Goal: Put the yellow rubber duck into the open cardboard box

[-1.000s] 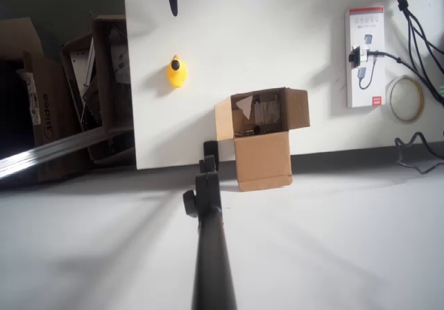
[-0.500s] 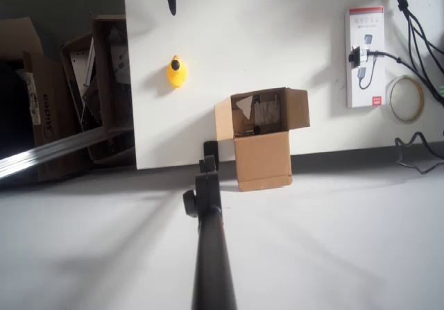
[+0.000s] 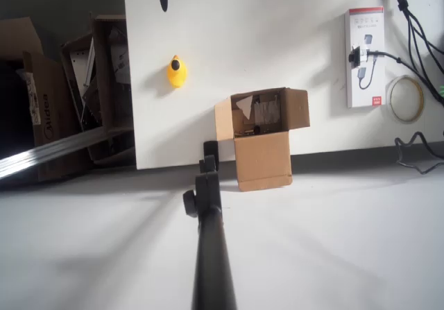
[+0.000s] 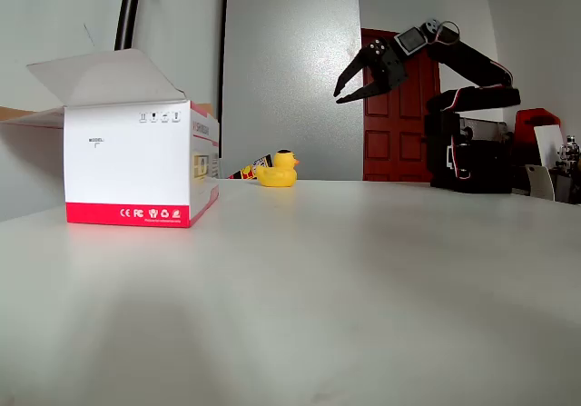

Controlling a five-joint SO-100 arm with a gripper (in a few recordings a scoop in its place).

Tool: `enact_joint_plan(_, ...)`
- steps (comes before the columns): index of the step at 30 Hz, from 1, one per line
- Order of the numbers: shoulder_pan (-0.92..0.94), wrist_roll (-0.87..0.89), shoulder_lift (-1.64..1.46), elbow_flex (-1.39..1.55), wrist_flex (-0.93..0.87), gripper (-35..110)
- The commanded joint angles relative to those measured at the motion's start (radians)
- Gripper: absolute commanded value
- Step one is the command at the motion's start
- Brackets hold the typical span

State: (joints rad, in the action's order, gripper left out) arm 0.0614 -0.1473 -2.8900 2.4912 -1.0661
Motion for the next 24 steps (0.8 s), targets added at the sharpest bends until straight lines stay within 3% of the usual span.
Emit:
enact_joint_plan(1, 0.011, -0.005, 0.195, -0.133, 0.025, 1)
enact_joint_plan(13, 0.064, -0.020, 0.758, -0.353, 0.095, 18)
enact_joint_plan(24, 0.020, -0.031, 0.957, -0.408, 0.150, 27)
